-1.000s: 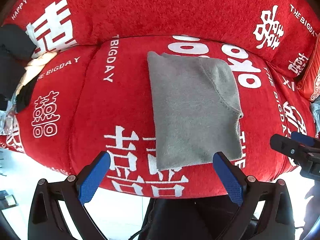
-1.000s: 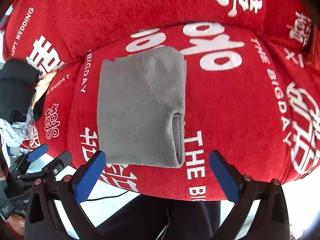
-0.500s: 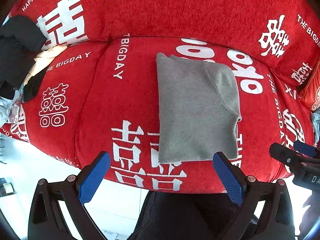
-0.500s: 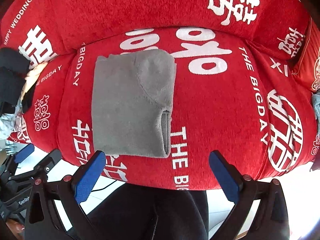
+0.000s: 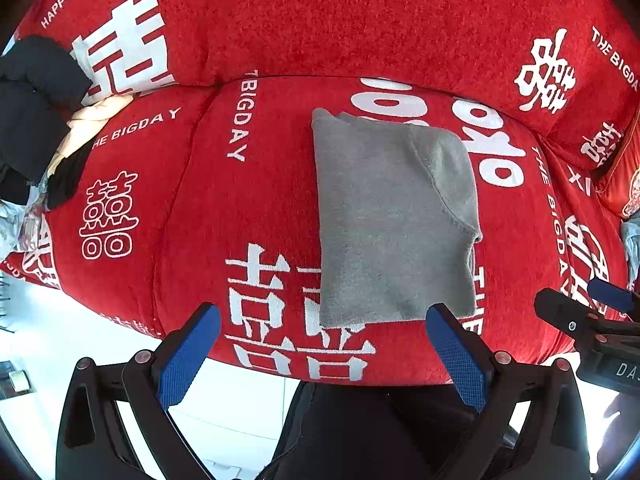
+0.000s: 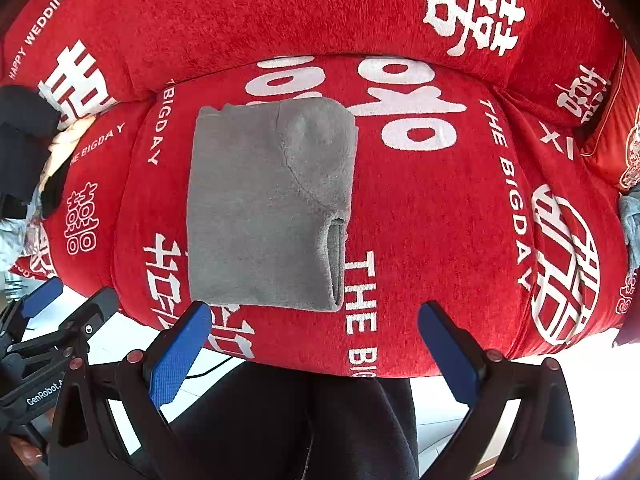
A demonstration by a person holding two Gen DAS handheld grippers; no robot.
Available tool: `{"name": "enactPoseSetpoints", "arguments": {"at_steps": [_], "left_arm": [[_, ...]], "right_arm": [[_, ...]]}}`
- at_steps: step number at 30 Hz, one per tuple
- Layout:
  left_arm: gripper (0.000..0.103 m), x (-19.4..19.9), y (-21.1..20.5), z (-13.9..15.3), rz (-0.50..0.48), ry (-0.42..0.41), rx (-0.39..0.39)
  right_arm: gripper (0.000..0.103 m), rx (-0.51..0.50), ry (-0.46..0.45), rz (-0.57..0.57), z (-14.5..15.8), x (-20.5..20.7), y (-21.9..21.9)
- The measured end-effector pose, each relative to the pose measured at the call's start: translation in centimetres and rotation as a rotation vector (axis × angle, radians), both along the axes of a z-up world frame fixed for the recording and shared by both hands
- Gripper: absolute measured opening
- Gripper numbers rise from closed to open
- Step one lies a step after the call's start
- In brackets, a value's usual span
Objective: Fold small clothes
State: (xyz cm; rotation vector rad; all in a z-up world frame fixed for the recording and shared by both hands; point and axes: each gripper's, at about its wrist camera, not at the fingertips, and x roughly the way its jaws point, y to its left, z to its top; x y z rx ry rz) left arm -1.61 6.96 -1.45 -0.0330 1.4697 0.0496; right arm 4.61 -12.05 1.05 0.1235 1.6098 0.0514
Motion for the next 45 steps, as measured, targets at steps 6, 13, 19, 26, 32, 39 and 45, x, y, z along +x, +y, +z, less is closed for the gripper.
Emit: {"name": "enactPoseSetpoints", "arguments": {"at_steps": [6,13,19,26,32,39,45], "left_arm": [[0.103,0.0,0.1,0.1,-0.004,0.001,-0.001],[0.103,0.1,0.2,0.3,-0.008,0.000,0.008],[0.103,0.1,0.4,0.4,-0.007,-0.001,0.006],[0.103,0.1,0.4,0.5,-0.008,-0.001,0.011],[0.103,0.0,0.4,0.6,-0.009,-0.005,0.008],[0.103,0.0,0.3,0.7,-0.016,-0.007,0.021],[0.103,-0.1,0.2,0.9,-0.023,-0.014,0.045]], "right_arm": [[0.103,-0.001,-0.004,0.003,0.1,0.0,0.2],[0.103,-0.001,-0.007,-0.001,0.3,0.2,0.4],[0.103,-0.004,-0.005,0.001,0.3,0.1,0.7],[0.103,-0.013,-0.005,-0.005,0.3,0.0,0.9],[0.103,-0.011,-0.001,-0.007,0.2,-0.1,1.0],[0.103,-0.014,-0.014,-0.010,0.4,-0.1,1.2],[0.103,-0.011,-0.014,-0.009,0.5,0.1,1.3]]}}
